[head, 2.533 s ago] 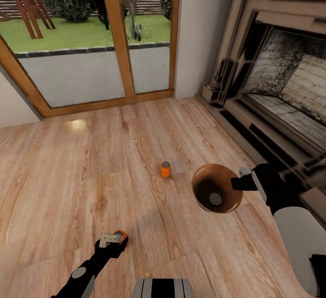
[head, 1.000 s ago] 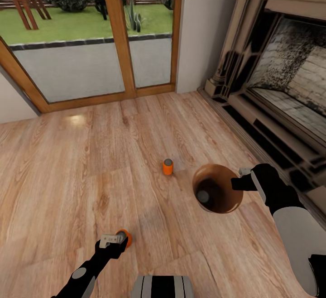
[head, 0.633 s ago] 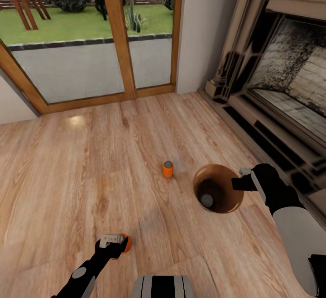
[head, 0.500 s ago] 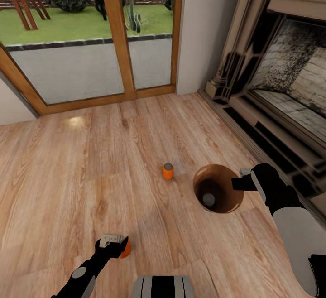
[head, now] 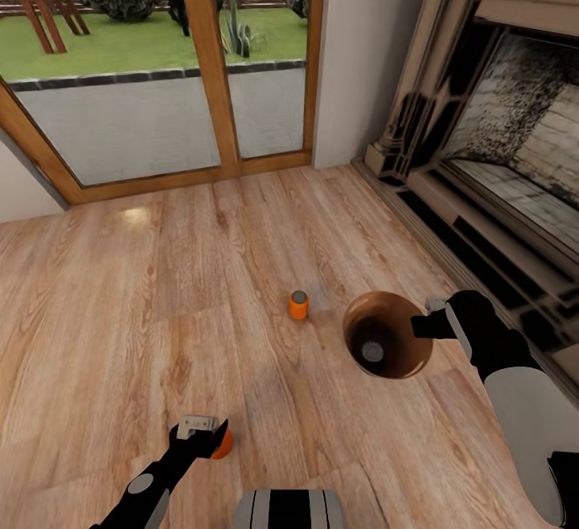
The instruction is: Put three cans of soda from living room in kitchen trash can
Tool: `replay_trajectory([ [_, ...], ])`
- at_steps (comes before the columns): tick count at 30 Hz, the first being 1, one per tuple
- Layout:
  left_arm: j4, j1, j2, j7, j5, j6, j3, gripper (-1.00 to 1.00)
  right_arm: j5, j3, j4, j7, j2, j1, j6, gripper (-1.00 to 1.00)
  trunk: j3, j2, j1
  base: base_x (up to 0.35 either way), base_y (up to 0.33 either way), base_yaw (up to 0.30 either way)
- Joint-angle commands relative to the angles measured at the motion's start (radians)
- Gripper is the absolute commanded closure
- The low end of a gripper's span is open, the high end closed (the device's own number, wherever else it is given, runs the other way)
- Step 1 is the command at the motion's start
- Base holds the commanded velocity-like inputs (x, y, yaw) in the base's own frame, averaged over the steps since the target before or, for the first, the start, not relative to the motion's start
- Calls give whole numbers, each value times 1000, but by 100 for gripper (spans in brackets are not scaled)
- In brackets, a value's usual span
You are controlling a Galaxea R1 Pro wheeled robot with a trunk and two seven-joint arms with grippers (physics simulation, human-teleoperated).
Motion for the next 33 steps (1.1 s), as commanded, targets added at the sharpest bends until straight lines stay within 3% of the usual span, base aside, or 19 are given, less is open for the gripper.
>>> replay_trajectory([
  [1, 0, 0, 0, 0, 0, 0, 0, -100, -17, -1, 0, 3, 0, 0, 1, 100, 0, 0, 0, 0, 0, 0],
  [17, 6, 0, 0, -1, -2, 0, -1, -100, -17, -10, -1, 3, -9, -6, 1, 100, 0, 0, 0, 0, 0, 0],
  [33, 9, 0, 0, 0, -5, 0, -3, -100, -19, -11, -163, 2, -2, -8, 1, 100, 0, 0, 0, 0, 0, 0],
])
